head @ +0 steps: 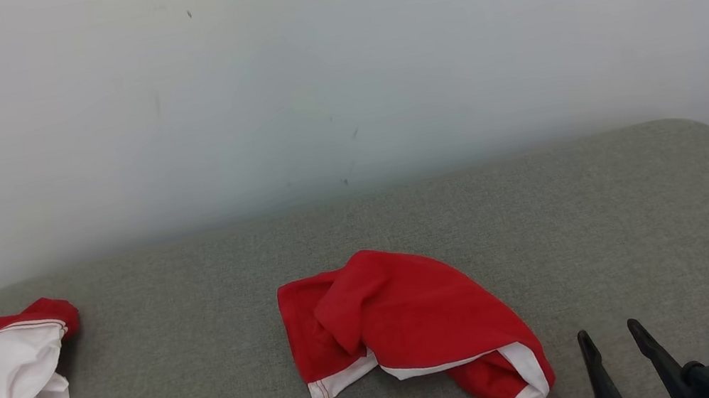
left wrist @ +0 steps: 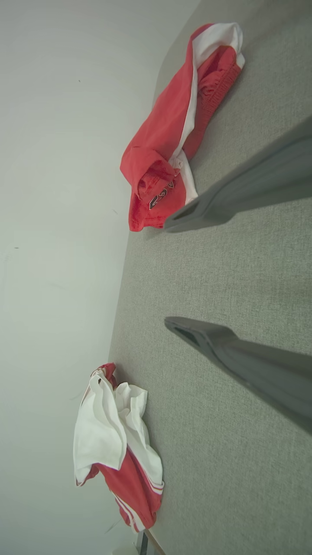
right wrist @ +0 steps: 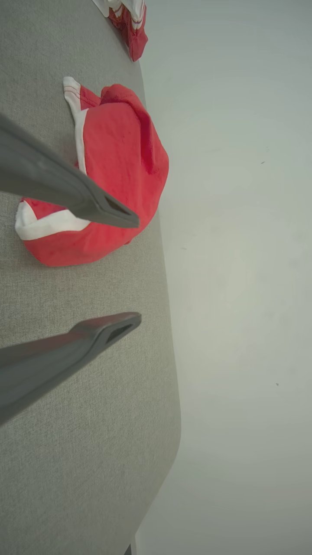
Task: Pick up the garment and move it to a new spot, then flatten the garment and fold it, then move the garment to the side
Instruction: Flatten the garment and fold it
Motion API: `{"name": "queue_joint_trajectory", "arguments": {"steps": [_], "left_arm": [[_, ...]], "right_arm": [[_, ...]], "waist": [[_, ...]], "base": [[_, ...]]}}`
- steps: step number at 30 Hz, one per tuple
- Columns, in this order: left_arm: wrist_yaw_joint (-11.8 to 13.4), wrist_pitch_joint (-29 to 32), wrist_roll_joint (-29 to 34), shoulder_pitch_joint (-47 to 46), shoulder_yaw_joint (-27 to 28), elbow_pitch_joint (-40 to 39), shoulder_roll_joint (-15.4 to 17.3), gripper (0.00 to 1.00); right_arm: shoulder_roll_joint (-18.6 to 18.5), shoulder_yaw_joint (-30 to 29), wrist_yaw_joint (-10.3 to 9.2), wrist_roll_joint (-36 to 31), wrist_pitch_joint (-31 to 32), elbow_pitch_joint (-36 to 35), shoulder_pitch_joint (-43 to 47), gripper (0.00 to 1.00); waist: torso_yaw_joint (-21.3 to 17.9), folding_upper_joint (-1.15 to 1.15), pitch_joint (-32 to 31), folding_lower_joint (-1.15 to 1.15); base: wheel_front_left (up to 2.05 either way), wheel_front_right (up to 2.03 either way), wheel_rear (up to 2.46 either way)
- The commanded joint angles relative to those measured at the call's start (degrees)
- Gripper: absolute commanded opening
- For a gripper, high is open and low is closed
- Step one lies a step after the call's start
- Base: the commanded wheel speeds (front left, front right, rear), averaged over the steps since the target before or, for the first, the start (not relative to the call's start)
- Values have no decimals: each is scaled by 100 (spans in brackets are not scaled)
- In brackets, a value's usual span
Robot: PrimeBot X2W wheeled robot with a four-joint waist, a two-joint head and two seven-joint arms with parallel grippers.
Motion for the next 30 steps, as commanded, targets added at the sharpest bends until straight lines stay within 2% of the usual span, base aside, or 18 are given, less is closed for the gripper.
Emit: {"name": "queue_joint_trajectory", "arguments": {"steps": [1, 8, 13, 16, 21, 24, 28, 30], "left_arm": [[-11, -20, 53, 77, 17, -23, -23, 100], [-83, -21, 8, 102, 19, -30, -36, 100], [-146, 55, -57, -141, -249, 173, 17, 100], [-174, 339, -80, -483, -418, 391, 50, 100], [-148, 1014, -203, -1492, -553, 921, 49, 100], [82, 1589, -303, -2048, -511, 1456, 25, 100], [415, 2111, -454, -2659, -444, 1893, -10, 100], [501, 2296, -531, -2848, -436, 2047, -12, 100]], "right_arm": [[0, 17, 20, -7, -23, 12, -39, 100], [0, 83, 20, 5, -48, 43, -80, 100], [0, 152, 20, -40, -55, 32, -111, 100], [1, 280, 20, 8, 77, 35, -137, 100], [-5, 646, 19, -55, 267, -83, -386, 100], [-16, 862, 19, -2, 320, -121, -495, 100], [-24, 1156, 19, 95, 437, -223, -567, 100], [-30, 1220, 20, 134, 477, -284, -521, 100]], "waist": [[-10, 0, 9, 0], [-53, 0, 31, 0], [-154, 0, 61, 0], [-333, 0, 129, 0], [-884, 0, 337, 0], [-1296, 0, 477, 0], [-1794, 0, 679, 0], [-1965, 0, 761, 0]], "base": [[0, 0, 0], [0, 0, 0], [0, 0, 0], [0, 0, 0], [0, 0, 0], [0, 0, 0], [0, 0, 0], [0, 0, 0]]}}
